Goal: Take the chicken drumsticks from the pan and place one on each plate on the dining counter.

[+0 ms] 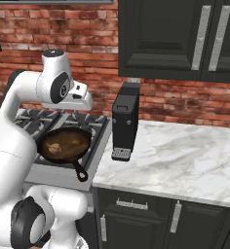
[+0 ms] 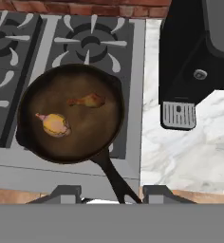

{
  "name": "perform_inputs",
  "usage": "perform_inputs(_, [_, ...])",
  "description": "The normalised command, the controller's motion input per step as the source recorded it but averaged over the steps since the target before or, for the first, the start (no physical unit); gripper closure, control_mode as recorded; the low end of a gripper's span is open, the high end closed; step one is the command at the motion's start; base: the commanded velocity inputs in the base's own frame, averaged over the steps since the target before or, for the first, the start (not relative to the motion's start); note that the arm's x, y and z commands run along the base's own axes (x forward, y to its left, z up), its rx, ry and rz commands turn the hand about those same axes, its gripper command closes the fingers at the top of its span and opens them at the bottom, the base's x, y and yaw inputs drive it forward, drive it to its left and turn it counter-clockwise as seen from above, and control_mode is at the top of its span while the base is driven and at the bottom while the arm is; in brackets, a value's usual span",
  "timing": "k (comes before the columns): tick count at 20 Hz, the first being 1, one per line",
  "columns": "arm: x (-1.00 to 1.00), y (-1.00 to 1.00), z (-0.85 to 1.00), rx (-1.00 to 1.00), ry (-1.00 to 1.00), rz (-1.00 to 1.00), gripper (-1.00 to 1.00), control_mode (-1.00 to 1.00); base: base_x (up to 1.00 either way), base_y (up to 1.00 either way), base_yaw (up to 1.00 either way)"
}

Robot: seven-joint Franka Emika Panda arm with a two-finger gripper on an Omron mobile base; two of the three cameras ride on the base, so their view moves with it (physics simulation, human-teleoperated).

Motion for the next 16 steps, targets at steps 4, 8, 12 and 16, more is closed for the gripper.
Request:
perform_inputs(4, [0.0,0.12,-0.22,0.0,0.01,0.01,-1.0,-1.0,0.0,0.0,0.0])
perform_inputs(8, [0.0,0.51,-0.45,0.0,0.0,0.18,-1.0,-1.0,0.0,0.0,0.0])
perform_inputs(12, [0.01,0.59,-0.38,0.02,0.0,0.23,-1.0,-1.0,0.0,0.0,0.0])
perform_inputs(16, [0.13,0.6,-0.45,0.03,0.03,0.25,-1.0,-1.0,0.0,0.0,0.0])
